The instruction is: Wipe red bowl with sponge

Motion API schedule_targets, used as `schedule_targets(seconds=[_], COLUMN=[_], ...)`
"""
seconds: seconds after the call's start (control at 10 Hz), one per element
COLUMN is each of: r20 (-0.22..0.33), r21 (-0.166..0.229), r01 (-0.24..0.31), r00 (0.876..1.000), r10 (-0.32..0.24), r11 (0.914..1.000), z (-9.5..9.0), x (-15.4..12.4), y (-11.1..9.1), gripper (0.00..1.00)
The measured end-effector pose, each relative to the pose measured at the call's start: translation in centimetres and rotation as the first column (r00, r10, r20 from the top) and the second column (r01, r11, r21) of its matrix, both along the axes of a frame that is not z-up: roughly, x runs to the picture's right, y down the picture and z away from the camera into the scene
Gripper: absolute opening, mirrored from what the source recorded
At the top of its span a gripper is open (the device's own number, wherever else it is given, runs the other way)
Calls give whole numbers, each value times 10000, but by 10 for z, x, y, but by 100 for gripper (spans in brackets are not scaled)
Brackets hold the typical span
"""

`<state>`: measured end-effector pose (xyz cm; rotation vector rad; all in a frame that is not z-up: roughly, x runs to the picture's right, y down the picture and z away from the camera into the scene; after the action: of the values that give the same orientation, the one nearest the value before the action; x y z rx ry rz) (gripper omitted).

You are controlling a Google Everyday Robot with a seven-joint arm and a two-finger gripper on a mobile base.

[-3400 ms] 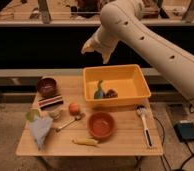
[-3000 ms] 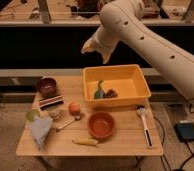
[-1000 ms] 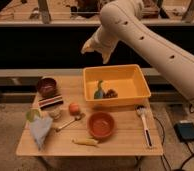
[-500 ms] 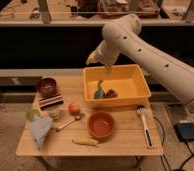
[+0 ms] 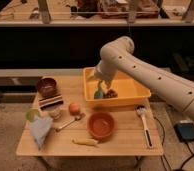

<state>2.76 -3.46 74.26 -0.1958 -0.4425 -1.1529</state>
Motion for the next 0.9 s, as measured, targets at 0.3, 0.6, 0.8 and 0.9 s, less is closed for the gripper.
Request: schedule_targets(seconds=[0.3, 0.6, 0.8, 0.9], r20=[-150, 202, 462, 548], r21=[-79, -129, -357, -433], r01=[510, 950, 1209, 1303], r00=[9986, 9953, 9918, 9903], r10=[-511, -948, -1192, -1279], r11=[9987, 9954, 9920, 9905], z=[20, 38, 56, 64], x=[10, 10, 5, 3], y=[9, 16, 33, 39], gripper=[65, 65, 65, 65])
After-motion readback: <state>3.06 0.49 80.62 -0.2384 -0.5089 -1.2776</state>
